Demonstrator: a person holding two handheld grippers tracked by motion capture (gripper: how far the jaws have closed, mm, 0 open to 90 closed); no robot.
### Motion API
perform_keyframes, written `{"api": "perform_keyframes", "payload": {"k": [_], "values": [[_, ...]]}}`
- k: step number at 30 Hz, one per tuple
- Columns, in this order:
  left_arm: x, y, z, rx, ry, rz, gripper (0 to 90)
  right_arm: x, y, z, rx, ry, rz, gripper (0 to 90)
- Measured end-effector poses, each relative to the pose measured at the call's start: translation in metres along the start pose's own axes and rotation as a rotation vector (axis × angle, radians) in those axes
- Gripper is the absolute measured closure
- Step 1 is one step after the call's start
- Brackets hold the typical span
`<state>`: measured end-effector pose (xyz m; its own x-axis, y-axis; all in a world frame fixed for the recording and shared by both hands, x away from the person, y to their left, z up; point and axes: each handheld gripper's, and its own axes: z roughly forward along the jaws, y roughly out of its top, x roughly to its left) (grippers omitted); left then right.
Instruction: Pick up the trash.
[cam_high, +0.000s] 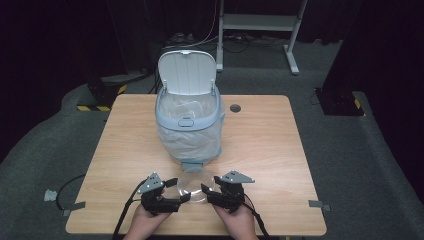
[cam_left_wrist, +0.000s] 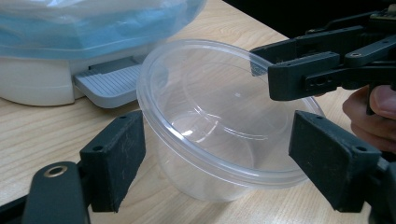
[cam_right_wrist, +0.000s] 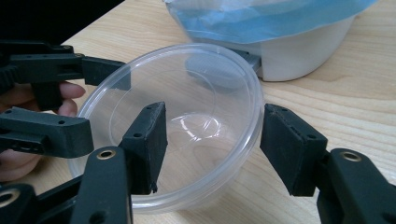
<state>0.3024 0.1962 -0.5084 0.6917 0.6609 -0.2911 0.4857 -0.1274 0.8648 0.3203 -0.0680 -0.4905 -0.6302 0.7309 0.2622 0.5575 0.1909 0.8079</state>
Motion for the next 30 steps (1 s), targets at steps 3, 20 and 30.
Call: {"api": "perform_keyframes", "payload": {"k": [3,20,30], "values": [[0.001,0.000,0.000,0.004,-0.011,-0.008,19.4,-0.002,0.000,0.000,0.003,0.014,0.014,40.8],[-0.003,0.001,-0.009,-0.049,-0.002,0.055,44.4,-0.001,0.000,-0.012,-0.043,-0.038,-0.031,59.9],[-0.001,0.002,-0.011,-0.057,-0.002,0.047,50.3,-0.006,-0.002,-0.016,-0.038,-0.001,0.023,49.6]]}}
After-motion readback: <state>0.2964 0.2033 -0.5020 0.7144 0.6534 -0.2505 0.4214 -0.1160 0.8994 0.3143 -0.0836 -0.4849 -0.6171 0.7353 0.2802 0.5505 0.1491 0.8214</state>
